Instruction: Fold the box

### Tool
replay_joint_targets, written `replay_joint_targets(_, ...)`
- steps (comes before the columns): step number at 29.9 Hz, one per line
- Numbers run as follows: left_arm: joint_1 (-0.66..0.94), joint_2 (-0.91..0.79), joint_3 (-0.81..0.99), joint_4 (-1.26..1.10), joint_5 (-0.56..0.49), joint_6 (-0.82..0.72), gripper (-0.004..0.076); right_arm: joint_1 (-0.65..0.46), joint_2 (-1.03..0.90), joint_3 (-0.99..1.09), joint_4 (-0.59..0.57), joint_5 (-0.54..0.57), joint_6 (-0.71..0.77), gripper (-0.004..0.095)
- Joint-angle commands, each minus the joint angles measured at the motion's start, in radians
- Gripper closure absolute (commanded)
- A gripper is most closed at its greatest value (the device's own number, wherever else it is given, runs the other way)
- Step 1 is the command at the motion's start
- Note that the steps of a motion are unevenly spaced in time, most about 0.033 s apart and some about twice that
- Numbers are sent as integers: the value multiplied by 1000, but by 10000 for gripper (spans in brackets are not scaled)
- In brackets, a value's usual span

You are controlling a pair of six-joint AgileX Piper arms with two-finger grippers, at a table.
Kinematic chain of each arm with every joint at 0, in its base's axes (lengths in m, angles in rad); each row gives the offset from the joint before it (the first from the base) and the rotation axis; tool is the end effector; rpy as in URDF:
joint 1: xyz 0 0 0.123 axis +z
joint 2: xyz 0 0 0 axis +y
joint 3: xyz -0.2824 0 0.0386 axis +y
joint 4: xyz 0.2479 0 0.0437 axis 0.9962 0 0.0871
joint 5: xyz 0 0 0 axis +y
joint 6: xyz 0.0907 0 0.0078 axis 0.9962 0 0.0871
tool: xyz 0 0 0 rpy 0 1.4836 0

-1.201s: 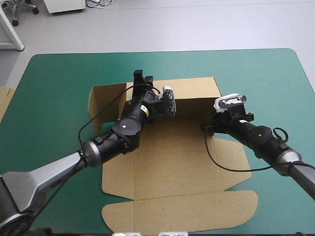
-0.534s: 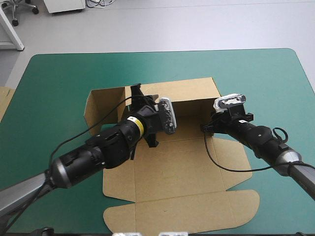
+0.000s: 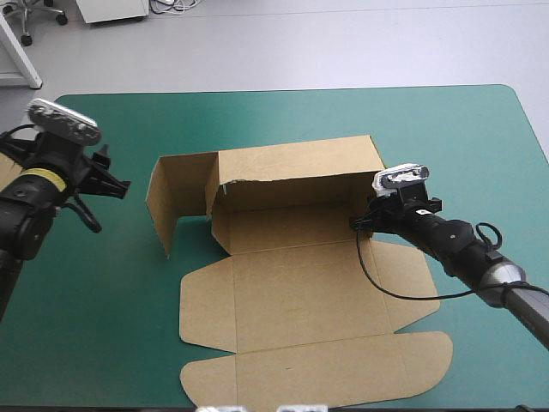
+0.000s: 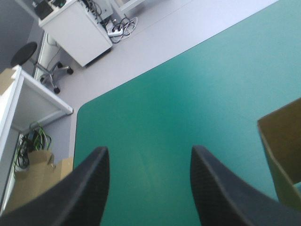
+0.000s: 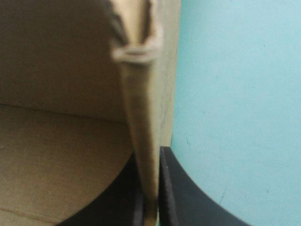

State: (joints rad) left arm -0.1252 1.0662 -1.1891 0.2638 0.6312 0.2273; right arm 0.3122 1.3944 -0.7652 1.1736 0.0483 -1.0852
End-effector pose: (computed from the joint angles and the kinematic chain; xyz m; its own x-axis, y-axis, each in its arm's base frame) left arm 0.2206 -0.0136 0.4271 -0.3601 0.4713 -0.8051 0.1517 0.8811 0.4480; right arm 0.2762 0.0935 0.2488 -0.5342 -0.0802 -0.8415 -0.2969 0.9499 0.0980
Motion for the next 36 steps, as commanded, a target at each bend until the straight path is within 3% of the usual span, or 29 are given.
replay_joint_targets(1,182,-28,-27,-247,-62,139,339,-1,-37,-27,12,-2,14,928)
replay_joint_targets(7,413,-23,22,-624,-48,242,339,-1,-37,-34,12,-15,22,928)
replay_joint_targets(14,426,-23,182,-671,-29,224,339,-1,-37,-61,12,4,34,927)
replay_joint_targets(21,426,-33,306,-688,-112,220,339,-36,-37,-61,-55,85,117,927)
replay_joint_targets(27,424,-33,306,-708,-123,220,339,-160,-37,-128,-408,266,426,926)
replay_joint_targets(32,424,-31,306,-725,-119,229,339,-191,2,-308,-743,567,695,927)
replay_joint_targets(36,424,-31,306,-729,-111,231,339,-191,79,-431,-791,707,731,927)
